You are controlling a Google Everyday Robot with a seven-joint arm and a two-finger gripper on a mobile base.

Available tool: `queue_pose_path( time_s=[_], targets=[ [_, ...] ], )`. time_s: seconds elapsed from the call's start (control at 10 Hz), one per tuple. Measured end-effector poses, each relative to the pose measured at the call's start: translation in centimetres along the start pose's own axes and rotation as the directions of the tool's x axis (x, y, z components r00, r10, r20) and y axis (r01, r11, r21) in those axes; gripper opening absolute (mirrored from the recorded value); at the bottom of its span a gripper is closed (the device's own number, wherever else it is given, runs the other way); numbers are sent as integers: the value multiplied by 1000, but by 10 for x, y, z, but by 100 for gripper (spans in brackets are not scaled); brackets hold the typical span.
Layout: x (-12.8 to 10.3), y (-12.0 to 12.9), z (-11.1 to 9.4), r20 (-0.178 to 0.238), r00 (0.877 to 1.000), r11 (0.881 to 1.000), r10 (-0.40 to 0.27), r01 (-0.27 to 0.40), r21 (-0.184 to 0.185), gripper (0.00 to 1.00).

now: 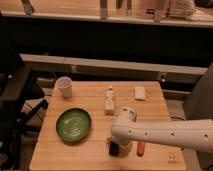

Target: Place the eraser on the white sponge

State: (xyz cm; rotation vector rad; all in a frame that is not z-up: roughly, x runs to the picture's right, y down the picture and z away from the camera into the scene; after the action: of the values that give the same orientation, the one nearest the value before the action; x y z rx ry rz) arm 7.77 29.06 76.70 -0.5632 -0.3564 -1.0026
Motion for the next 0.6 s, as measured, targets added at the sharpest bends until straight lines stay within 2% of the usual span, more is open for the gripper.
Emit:
queue_pose_path(
  time_s=[0.1, 0.3, 0.5, 0.6],
  targets=[
    [0, 0, 0, 0, 1000, 1000, 0, 0, 0, 52],
    [1, 1, 0, 0, 1000, 1000, -1, 1, -1, 50],
    [3, 1, -1, -5, 1000, 1000, 1, -1, 0, 34],
    [4, 0, -2, -6, 1000, 1000, 4, -4, 2, 30]
  ],
)
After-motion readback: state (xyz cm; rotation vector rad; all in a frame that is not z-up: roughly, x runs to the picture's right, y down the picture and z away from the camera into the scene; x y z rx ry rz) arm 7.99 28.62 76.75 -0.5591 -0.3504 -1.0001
